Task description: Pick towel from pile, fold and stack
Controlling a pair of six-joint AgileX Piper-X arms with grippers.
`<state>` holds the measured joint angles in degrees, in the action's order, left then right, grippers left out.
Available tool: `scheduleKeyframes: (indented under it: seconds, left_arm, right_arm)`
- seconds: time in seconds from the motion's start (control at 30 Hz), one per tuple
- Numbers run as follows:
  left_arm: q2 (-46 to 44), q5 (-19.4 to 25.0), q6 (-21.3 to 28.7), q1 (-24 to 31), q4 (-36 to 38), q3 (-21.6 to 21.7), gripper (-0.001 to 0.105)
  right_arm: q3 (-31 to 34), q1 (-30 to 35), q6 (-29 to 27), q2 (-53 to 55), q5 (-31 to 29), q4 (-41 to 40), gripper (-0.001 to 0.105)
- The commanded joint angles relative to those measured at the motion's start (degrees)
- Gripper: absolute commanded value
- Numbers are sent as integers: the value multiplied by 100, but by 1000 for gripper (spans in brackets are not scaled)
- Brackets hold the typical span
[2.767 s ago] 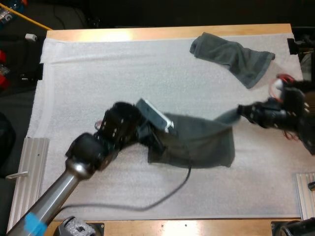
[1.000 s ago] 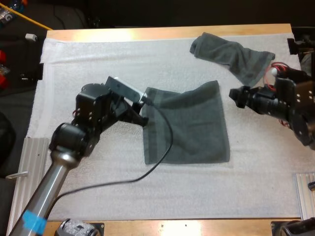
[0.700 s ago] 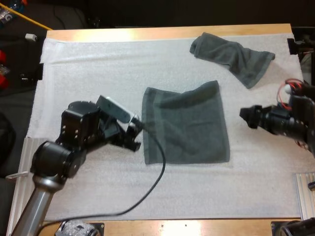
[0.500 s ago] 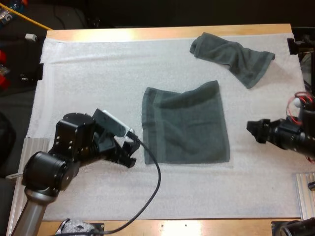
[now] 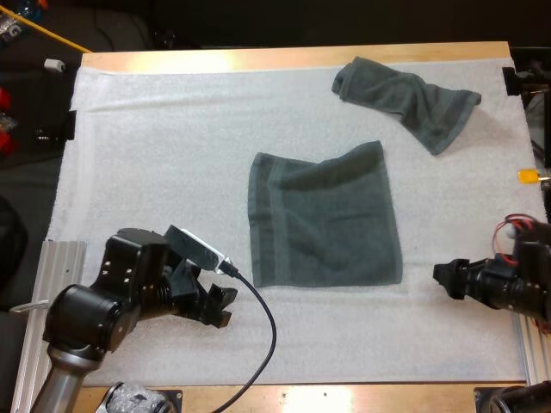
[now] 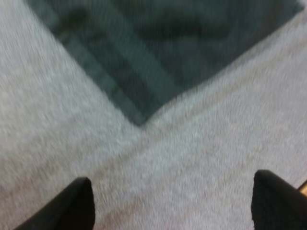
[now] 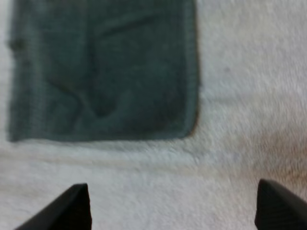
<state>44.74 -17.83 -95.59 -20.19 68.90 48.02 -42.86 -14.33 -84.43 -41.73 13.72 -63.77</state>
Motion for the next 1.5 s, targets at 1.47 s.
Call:
scheduleKeyframes:
  seconds: [1.47]
  left_arm:
    - [-29,-384,-485,-11,-758,-1226,65]
  right_arm:
    - [1542,5,2247,-3878,1542,4481,47]
